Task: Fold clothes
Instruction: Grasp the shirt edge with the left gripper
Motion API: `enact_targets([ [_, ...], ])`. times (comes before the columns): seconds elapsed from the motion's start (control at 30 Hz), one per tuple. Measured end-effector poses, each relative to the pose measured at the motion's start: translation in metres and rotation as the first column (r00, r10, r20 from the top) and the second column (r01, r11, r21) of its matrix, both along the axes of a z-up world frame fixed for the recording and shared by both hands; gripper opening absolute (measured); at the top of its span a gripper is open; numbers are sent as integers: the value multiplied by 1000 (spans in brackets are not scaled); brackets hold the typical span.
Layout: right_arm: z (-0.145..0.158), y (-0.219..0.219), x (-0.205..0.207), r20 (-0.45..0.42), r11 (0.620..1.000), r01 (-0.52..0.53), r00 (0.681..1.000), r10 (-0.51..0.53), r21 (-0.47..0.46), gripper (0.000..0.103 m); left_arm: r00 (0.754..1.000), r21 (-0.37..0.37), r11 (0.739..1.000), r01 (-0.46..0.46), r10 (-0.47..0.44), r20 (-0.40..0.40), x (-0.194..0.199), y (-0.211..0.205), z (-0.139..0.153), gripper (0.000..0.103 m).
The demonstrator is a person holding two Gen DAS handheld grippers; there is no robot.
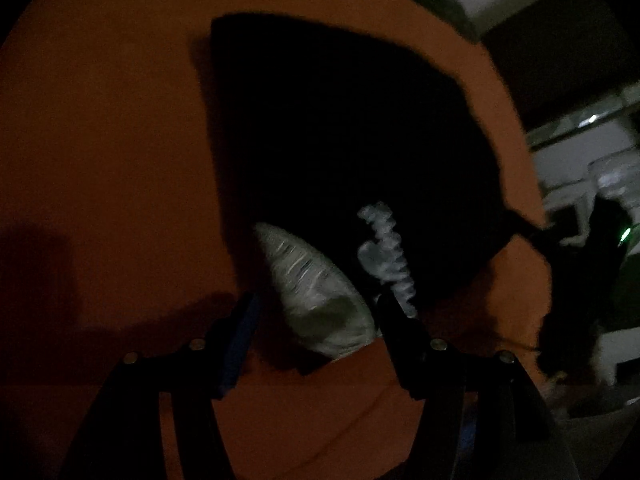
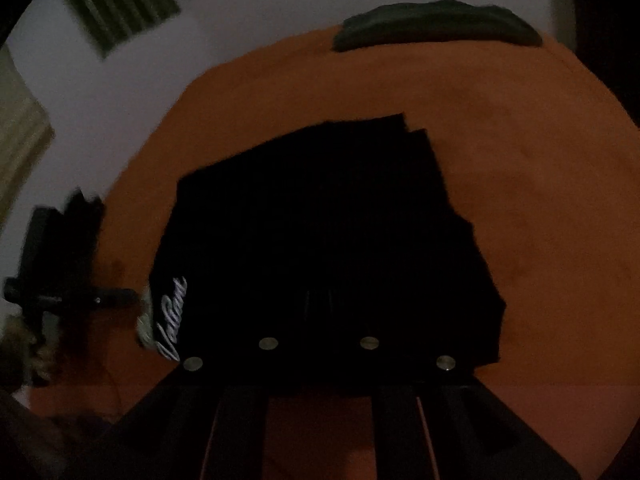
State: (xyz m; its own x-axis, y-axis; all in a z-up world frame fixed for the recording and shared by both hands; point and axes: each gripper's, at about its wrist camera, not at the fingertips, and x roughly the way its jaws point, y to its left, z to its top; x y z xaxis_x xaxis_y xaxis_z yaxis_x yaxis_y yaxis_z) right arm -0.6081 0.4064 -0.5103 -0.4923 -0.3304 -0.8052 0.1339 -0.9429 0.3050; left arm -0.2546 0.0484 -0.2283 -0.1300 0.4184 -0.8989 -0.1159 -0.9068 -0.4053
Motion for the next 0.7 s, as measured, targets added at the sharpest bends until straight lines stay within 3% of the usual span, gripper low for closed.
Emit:
enact_targets([
  [0.07, -8, 4, -4, 36, 1000, 24, 999, -25, 14, 8, 1000, -19, 1000, -12, 12, 15, 1, -2, -11, 63],
  [0.13, -16, 14, -5, 63, 997, 70, 995, -72, 38, 8, 998, 7, 999, -48, 48, 29, 2, -10, -19, 62],
  [0.3, -22, 58, -8, 90, 981, 179, 979, -185, 73, 7, 998, 16, 998, -66, 66, 24, 3, -12, -19, 63],
  [0.47, -19, 63, -9, 72, 978, 171, 981, -180, 115, 7, 990, 63, 989, -136, 134, 47, 2, -20, -18, 63],
  [0.53, -20, 64, -9, 73, 979, 166, 982, -175, 119, 7, 982, 95, 978, -187, 183, 51, 3, -27, -19, 63],
  [0.6, -22, 65, -12, 78, 980, 164, 982, -173, 116, 7, 963, 150, 951, -269, 263, 59, -11, -26, -22, 63],
  [0.7, -22, 62, -20, 86, 981, 159, 982, -170, 115, 7, 943, 237, 913, -331, 320, 86, 4, -42, -24, 63],
])
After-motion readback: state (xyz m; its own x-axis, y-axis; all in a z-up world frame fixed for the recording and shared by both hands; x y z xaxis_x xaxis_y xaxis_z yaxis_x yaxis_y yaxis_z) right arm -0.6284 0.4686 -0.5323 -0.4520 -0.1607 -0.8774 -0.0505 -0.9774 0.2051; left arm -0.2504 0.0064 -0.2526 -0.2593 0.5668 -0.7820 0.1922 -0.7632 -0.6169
